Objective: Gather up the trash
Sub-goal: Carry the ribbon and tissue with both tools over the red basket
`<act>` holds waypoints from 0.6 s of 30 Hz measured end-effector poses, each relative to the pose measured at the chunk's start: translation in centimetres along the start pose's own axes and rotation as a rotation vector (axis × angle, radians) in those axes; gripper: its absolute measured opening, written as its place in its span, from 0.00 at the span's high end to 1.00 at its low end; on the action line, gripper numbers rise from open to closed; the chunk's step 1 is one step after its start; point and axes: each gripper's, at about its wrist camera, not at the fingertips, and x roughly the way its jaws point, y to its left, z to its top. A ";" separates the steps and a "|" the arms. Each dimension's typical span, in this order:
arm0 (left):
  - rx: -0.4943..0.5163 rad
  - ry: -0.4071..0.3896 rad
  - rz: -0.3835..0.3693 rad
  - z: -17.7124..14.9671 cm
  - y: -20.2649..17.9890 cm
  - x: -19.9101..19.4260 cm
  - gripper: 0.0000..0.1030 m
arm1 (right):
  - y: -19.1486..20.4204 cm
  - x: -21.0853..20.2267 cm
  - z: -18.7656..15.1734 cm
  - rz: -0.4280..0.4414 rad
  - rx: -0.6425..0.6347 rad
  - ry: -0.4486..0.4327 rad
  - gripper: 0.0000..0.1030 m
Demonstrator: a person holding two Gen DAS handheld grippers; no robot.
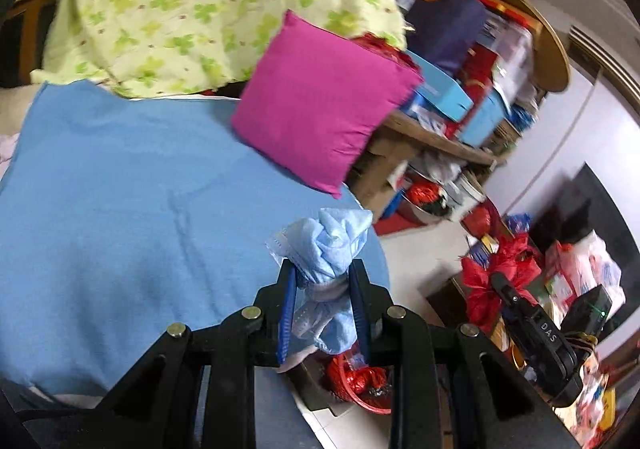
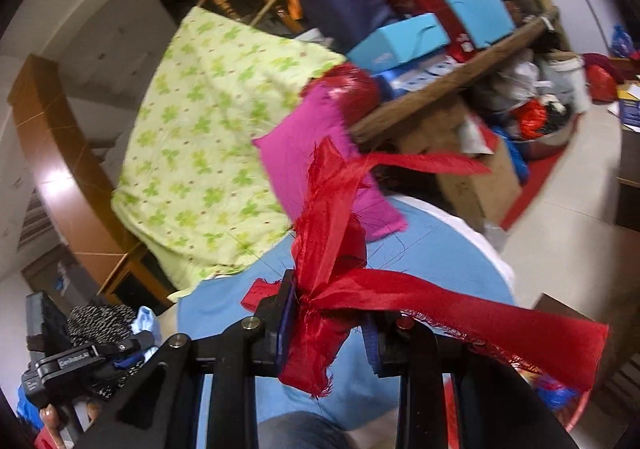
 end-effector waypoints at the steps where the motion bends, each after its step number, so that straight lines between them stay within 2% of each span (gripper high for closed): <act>1: 0.009 0.009 -0.009 -0.1 -0.5 0.4 0.73 | -0.5 -0.3 0.1 -0.014 0.008 0.001 0.70; 5: 0.036 0.067 -0.069 -0.6 -2.7 2.4 0.73 | -2.4 -1.7 0.3 -0.068 0.016 -0.007 0.70; 10: 0.098 0.133 -0.105 -1.2 -6.0 5.4 0.73 | -4.4 -3.0 0.2 -0.115 0.025 -0.015 0.70; 18: 0.181 0.265 -0.182 -4.2 -10.5 11.3 0.73 | -8.6 -3.5 -1.6 -0.201 0.081 0.038 0.70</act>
